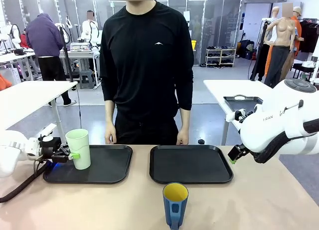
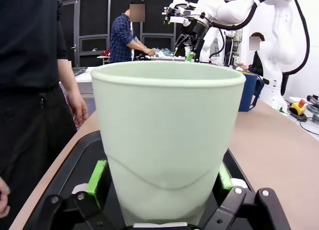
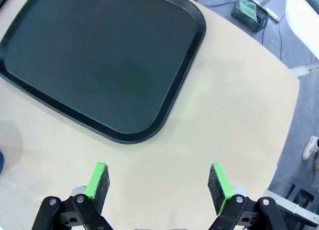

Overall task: Sort and store the cups by type.
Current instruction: Place the picked Reusable plastic cup into the Flat Tray indicated by the person.

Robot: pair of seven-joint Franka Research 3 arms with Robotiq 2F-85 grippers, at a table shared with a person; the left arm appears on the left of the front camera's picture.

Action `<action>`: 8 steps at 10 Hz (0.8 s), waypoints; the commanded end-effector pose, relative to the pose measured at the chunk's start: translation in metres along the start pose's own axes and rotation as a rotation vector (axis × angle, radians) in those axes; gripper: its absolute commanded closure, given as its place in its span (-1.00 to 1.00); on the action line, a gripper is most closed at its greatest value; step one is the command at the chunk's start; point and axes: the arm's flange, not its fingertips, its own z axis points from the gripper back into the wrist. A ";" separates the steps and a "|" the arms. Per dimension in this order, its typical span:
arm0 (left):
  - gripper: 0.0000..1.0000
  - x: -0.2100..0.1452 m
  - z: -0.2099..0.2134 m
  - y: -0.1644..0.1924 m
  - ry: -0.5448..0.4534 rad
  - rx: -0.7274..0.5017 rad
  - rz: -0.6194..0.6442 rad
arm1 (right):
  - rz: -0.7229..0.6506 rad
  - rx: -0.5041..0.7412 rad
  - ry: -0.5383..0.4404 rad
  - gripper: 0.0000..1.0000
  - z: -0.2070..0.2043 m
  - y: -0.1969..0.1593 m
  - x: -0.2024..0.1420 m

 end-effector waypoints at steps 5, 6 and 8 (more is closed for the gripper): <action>-1.00 0.008 0.031 -0.006 0.005 0.047 0.027 | -0.008 0.006 -0.003 -1.00 0.000 -0.001 0.000; -1.00 0.008 0.036 -0.012 0.006 0.053 0.035 | -0.008 0.006 -0.003 -1.00 0.000 -0.001 0.000; -1.00 0.009 0.052 -0.025 0.029 0.081 0.044 | -0.008 0.006 -0.003 -1.00 0.000 -0.001 0.000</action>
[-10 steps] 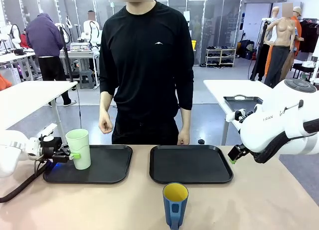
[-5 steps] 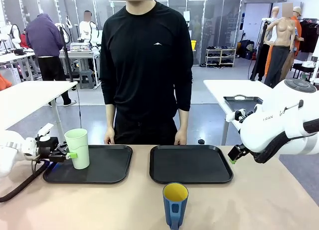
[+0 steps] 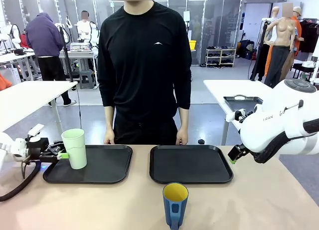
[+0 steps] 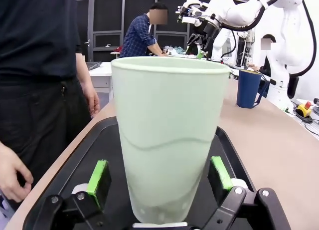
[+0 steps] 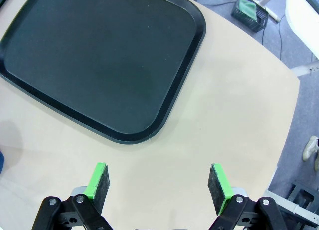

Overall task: Sort and store the cups by type.
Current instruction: Place the picked Reusable plastic cup into the Flat Tray indicated by the person.

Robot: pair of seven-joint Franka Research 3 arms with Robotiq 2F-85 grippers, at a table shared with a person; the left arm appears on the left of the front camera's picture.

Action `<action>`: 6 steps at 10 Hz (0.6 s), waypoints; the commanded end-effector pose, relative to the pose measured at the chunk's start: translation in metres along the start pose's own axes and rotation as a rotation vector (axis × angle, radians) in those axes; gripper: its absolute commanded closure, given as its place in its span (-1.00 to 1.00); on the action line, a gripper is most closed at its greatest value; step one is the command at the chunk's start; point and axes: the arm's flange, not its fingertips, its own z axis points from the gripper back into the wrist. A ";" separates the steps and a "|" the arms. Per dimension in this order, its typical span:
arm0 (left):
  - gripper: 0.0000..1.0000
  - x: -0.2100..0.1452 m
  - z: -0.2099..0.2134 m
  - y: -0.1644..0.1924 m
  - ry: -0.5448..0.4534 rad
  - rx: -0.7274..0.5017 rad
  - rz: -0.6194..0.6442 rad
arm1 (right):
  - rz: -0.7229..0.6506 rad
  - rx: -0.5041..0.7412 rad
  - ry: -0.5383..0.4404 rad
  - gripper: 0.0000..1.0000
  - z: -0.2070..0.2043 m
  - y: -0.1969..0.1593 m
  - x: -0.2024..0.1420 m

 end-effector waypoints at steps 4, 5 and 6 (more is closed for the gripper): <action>-1.00 0.014 0.043 -0.044 0.027 0.045 0.020 | -0.008 0.006 -0.003 -1.00 0.000 -0.001 0.000; -1.00 0.016 0.047 -0.045 0.012 0.057 0.009 | -0.008 0.006 -0.003 -1.00 0.000 -0.001 0.000; -1.00 0.016 0.049 -0.044 -0.005 0.070 0.000 | -0.008 0.006 -0.003 -1.00 0.000 -0.001 0.000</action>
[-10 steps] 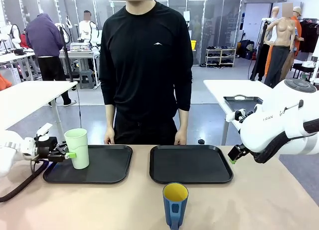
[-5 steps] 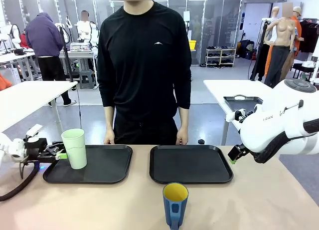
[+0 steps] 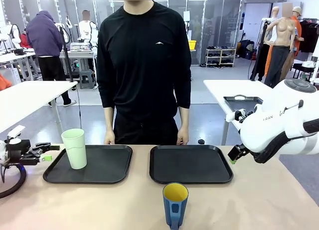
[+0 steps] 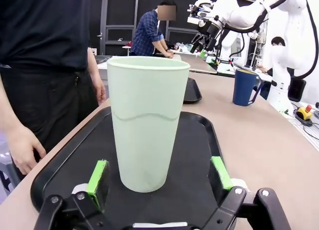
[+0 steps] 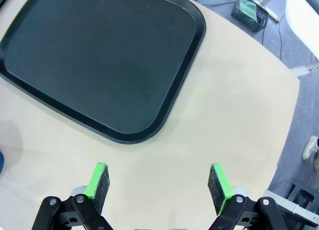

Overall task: Sort and store the cups by type.
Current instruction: Place the picked Reusable plastic cup into the Flat Tray indicated by the person.

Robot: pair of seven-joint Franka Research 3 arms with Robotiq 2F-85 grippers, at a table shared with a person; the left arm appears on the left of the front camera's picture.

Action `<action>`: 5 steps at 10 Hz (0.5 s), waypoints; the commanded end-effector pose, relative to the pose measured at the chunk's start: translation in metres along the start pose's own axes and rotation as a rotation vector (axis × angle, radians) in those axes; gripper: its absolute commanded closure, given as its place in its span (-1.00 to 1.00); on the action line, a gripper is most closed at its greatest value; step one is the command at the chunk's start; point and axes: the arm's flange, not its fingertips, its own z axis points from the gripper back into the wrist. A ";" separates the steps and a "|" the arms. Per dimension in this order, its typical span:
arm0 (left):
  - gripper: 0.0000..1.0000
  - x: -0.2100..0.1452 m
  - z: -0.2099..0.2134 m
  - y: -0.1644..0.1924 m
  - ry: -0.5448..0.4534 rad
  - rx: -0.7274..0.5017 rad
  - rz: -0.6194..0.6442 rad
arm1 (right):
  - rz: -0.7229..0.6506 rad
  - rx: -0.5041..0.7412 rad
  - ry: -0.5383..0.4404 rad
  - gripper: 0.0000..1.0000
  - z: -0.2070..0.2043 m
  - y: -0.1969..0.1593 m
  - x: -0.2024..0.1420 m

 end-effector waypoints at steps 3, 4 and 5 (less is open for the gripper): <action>-1.00 0.000 0.000 0.000 0.000 0.000 0.000 | -0.008 0.005 -0.003 -1.00 0.000 -0.001 0.000; -1.00 0.000 0.000 0.000 0.000 0.000 0.000 | -0.008 0.005 -0.003 -1.00 0.000 -0.001 0.000; -1.00 0.000 0.000 0.000 0.000 0.000 0.000 | -0.008 0.005 -0.003 -1.00 0.000 -0.001 0.000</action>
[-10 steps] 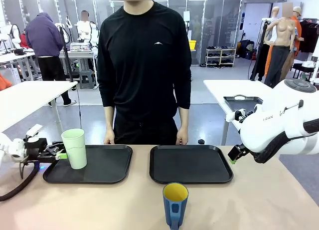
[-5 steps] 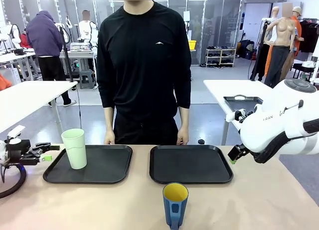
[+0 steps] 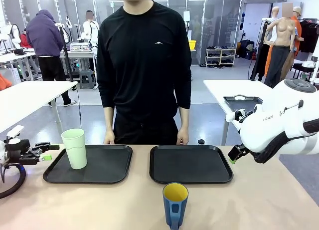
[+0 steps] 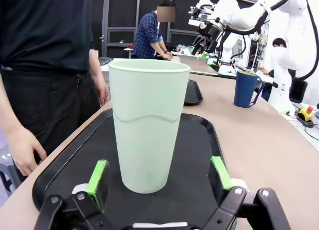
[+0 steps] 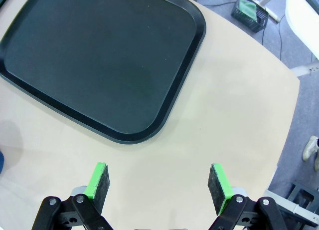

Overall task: Sort and store the cups by type.
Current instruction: Place the picked Reusable plastic cup into the Flat Tray indicated by the person, then pick up the Handle plastic cup and place it into the empty Flat Tray.

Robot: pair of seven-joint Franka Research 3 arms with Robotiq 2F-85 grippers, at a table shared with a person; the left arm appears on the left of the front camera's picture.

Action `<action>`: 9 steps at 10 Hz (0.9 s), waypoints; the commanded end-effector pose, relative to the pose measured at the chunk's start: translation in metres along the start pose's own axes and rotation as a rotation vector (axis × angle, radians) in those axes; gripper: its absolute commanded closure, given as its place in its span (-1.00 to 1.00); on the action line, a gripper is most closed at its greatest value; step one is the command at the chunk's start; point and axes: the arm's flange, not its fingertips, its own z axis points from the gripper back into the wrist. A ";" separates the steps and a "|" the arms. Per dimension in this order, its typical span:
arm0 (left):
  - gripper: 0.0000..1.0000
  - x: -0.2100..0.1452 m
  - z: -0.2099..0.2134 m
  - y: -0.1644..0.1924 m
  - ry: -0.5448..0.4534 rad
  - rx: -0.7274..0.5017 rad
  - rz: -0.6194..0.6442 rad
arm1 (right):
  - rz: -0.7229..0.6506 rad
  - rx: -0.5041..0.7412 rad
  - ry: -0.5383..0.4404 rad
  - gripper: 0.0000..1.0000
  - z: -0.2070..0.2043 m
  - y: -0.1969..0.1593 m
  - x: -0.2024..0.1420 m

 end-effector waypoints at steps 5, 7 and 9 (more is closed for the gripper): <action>-1.00 0.001 0.000 0.000 0.009 -0.006 0.003 | -0.008 0.005 -0.003 -1.00 0.000 -0.001 0.000; -1.00 0.007 -0.006 -0.003 0.011 0.010 -0.008 | -0.008 0.005 -0.003 -1.00 0.000 -0.001 0.000; -1.00 0.028 0.008 -0.046 0.012 0.155 -0.049 | -0.008 0.005 -0.003 -1.00 0.000 -0.001 0.000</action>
